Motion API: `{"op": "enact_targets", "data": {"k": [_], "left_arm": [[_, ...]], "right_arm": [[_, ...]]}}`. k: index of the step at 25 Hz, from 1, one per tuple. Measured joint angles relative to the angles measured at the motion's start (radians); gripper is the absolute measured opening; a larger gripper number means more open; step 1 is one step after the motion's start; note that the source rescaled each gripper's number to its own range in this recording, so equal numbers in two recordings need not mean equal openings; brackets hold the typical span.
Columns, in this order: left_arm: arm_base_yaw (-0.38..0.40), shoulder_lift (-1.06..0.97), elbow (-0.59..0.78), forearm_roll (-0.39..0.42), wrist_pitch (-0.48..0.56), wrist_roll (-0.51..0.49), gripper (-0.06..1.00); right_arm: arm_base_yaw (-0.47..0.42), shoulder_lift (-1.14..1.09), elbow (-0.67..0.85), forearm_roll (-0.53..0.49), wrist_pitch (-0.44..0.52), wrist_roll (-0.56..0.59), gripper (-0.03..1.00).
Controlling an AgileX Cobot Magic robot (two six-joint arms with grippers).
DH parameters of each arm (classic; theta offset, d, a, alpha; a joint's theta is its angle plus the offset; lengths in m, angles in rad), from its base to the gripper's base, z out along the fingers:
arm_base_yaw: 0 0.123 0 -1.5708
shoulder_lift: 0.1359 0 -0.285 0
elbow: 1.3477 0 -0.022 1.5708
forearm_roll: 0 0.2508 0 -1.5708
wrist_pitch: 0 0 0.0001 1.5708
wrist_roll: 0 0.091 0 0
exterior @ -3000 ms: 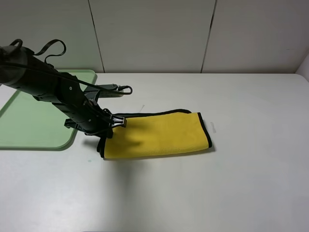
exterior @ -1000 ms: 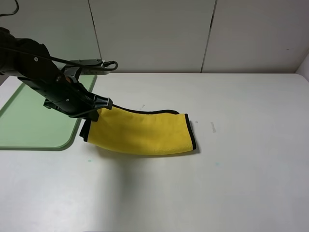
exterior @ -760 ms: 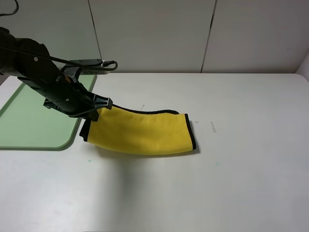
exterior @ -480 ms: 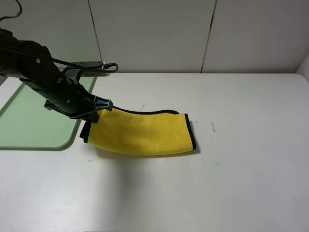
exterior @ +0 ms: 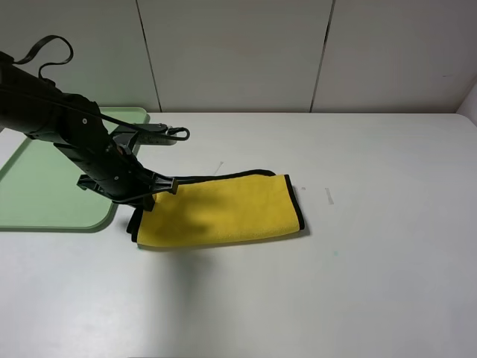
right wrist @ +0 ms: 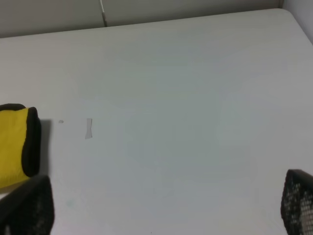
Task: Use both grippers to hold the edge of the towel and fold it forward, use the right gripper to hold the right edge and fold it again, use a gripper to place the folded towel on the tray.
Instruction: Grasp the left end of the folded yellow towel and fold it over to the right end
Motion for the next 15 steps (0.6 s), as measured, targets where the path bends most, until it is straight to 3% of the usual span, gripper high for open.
{"op": "enact_targets", "data": {"k": [7,10,12,15], "left_arm": [[0.000,0.040,-0.001,0.000,-0.026,0.000,0.03],[0.000,0.046,-0.001,0.000,-0.032,0.000,0.08],[0.000,0.047,-0.001,0.003,-0.035,0.000,0.19],[0.000,0.047,-0.001,0.014,-0.036,0.011,0.45]], "right_arm": [[0.000,0.000,0.000,0.000,0.000,0.000,1.00],[0.000,0.000,0.000,0.001,0.000,0.000,1.00],[0.000,0.000,0.000,0.002,0.000,0.000,1.00],[0.000,0.000,0.000,0.002,0.000,0.000,1.00]]}}
